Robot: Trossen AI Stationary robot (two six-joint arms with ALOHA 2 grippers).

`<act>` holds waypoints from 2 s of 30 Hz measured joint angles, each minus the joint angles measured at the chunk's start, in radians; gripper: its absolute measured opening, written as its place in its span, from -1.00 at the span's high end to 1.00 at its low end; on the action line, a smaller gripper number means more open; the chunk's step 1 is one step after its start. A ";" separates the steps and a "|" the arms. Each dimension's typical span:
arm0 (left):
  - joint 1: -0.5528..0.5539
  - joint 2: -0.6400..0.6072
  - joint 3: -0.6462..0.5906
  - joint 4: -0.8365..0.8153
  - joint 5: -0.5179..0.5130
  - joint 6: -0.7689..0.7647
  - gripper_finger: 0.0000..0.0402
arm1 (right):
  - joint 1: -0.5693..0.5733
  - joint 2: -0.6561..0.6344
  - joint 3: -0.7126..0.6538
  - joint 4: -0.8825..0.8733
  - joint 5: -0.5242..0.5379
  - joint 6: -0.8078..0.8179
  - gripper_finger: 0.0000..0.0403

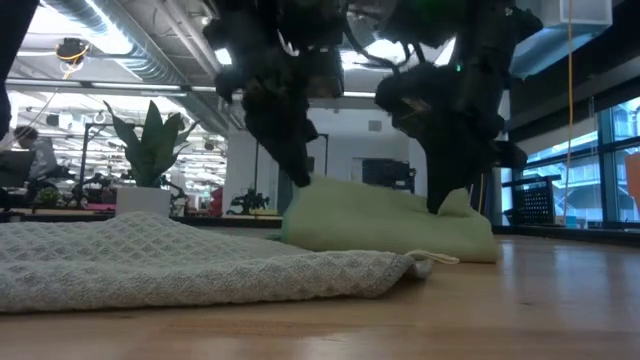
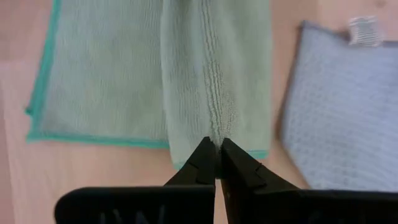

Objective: Roll microfiber towels into tight, uniform cylinder then place into a basket
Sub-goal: Roll the green microfiber towel

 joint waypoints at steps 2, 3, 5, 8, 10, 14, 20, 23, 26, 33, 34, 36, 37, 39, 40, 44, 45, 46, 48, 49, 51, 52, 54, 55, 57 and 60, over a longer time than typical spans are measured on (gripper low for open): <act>0.005 0.015 -0.001 0.008 -0.016 -0.003 1.00 | -0.006 0.007 0.001 0.005 -0.006 -0.004 0.95; 0.009 0.018 -0.001 0.012 -0.023 -0.008 1.00 | -0.008 0.008 0.001 0.004 -0.008 -0.005 0.95; 0.011 0.020 -0.001 0.014 -0.048 -0.009 1.00 | -0.010 0.021 0.001 0.005 0.000 -0.005 0.95; 0.013 0.020 -0.001 0.025 -0.080 -0.005 1.00 | -0.021 0.045 0.001 0.009 0.002 -0.025 0.95; 0.015 0.020 -0.001 0.036 -0.083 -0.004 1.00 | -0.029 0.059 0.001 0.017 -0.004 -0.033 0.95; 0.015 0.030 0.000 0.048 -0.086 -0.004 1.00 | -0.044 0.076 0.001 0.024 -0.032 -0.055 0.95; 0.015 0.068 0.001 0.043 -0.086 -0.011 1.00 | -0.062 0.078 0.001 0.036 -0.112 -0.067 0.92; 0.014 0.078 0.001 0.045 -0.085 -0.023 1.00 | -0.066 0.078 0.001 0.042 -0.152 -0.071 0.85; 0.014 0.081 0.001 0.047 -0.087 -0.044 1.00 | -0.070 0.078 0.001 0.053 -0.182 -0.078 0.75; 0.015 0.080 0.001 0.045 -0.094 -0.042 0.84 | -0.079 0.078 0.001 0.060 -0.204 -0.081 0.44; 0.015 0.080 0.001 0.044 -0.095 -0.045 0.80 | -0.080 0.078 0.001 0.060 -0.207 -0.081 0.39; 0.016 0.080 0.001 0.044 -0.097 -0.046 0.71 | -0.081 0.078 0.001 0.060 -0.209 -0.081 0.31; 0.018 0.080 0.001 0.044 -0.097 -0.046 0.67 | -0.084 0.078 0.001 0.060 -0.209 -0.080 0.27; 0.024 0.080 0.001 0.044 -0.097 -0.046 0.60 | -0.089 0.078 0.001 0.060 -0.210 -0.079 0.20; 0.029 0.080 0.000 0.039 -0.097 -0.049 0.57 | -0.093 0.078 0.001 0.060 -0.213 -0.079 0.17; 0.061 0.075 0.004 -0.021 -0.094 -0.104 0.53 | -0.122 0.073 0.000 0.055 -0.255 -0.079 0.12; 0.069 0.075 0.012 -0.061 -0.094 -0.119 0.52 | -0.127 0.069 0.000 0.056 -0.257 -0.079 0.12; 0.079 0.075 0.025 -0.097 -0.093 -0.123 0.52 | -0.130 0.060 0.000 0.055 -0.256 -0.079 0.12; 0.097 0.073 0.050 -0.158 -0.093 -0.124 0.52 | -0.138 0.039 0.000 0.049 -0.249 -0.079 0.12; 0.106 0.072 0.060 -0.186 -0.092 -0.124 0.52 | -0.140 0.027 0.000 0.048 -0.247 -0.079 0.12; 0.124 0.072 0.080 -0.244 -0.092 -0.124 0.52 | -0.147 0.007 0.001 0.040 -0.239 -0.079 0.12; 0.131 0.072 0.093 -0.267 -0.092 -0.124 0.52 | -0.149 -0.001 0.001 0.034 -0.232 -0.079 0.12; 0.143 0.069 0.121 -0.309 -0.092 -0.124 0.52 | -0.153 -0.016 0.001 0.022 -0.216 -0.077 0.12; 0.148 0.068 0.135 -0.330 -0.092 -0.124 0.52 | -0.153 -0.021 0.001 0.015 -0.207 -0.076 0.12; 0.153 0.068 0.163 -0.363 -0.091 -0.124 0.52 | -0.153 -0.026 0.001 0.004 -0.201 -0.066 0.12; 0.151 0.051 0.202 -0.396 -0.088 -0.118 0.52 | -0.153 -0.028 0.001 -0.021 -0.200 -0.056 0.12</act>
